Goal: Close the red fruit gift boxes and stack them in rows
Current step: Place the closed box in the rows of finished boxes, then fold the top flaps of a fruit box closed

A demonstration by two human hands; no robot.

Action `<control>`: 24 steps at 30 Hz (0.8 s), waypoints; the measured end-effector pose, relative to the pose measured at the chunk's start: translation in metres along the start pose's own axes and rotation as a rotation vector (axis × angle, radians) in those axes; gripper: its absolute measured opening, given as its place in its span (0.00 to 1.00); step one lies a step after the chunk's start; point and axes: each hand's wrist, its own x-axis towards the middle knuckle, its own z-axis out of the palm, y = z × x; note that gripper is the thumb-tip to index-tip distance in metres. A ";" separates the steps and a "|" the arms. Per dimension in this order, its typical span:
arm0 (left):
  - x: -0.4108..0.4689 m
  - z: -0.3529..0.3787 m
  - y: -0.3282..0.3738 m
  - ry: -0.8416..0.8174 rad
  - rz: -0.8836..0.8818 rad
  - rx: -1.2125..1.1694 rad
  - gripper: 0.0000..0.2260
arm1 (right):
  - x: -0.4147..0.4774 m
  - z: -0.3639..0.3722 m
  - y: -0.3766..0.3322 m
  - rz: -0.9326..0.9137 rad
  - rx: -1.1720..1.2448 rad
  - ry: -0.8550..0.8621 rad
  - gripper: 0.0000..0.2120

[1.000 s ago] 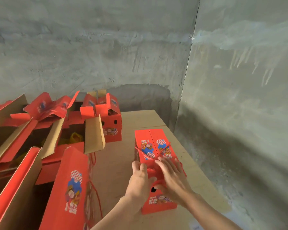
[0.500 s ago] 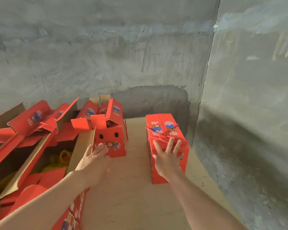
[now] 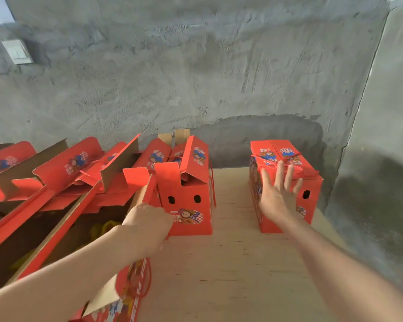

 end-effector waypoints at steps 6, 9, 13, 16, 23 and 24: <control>-0.001 0.009 -0.014 0.009 0.065 0.046 0.15 | -0.073 0.046 -0.102 -0.582 0.312 -0.164 0.26; -0.004 0.013 -0.020 0.055 0.058 -0.007 0.16 | -0.060 0.044 -0.141 -0.380 0.452 -0.350 0.21; -0.007 0.019 -0.021 0.155 0.039 -0.110 0.14 | -0.054 0.042 -0.174 -0.085 0.603 -0.366 0.20; -0.010 0.020 -0.017 0.210 0.015 -0.209 0.11 | -0.054 0.041 -0.184 0.031 0.602 -0.260 0.20; -0.016 0.020 -0.029 0.270 -0.060 -0.360 0.09 | -0.041 0.048 -0.162 -0.129 0.565 -0.479 0.20; -0.017 0.019 -0.031 0.270 -0.059 -0.359 0.08 | -0.043 0.047 -0.161 -0.125 0.555 -0.462 0.19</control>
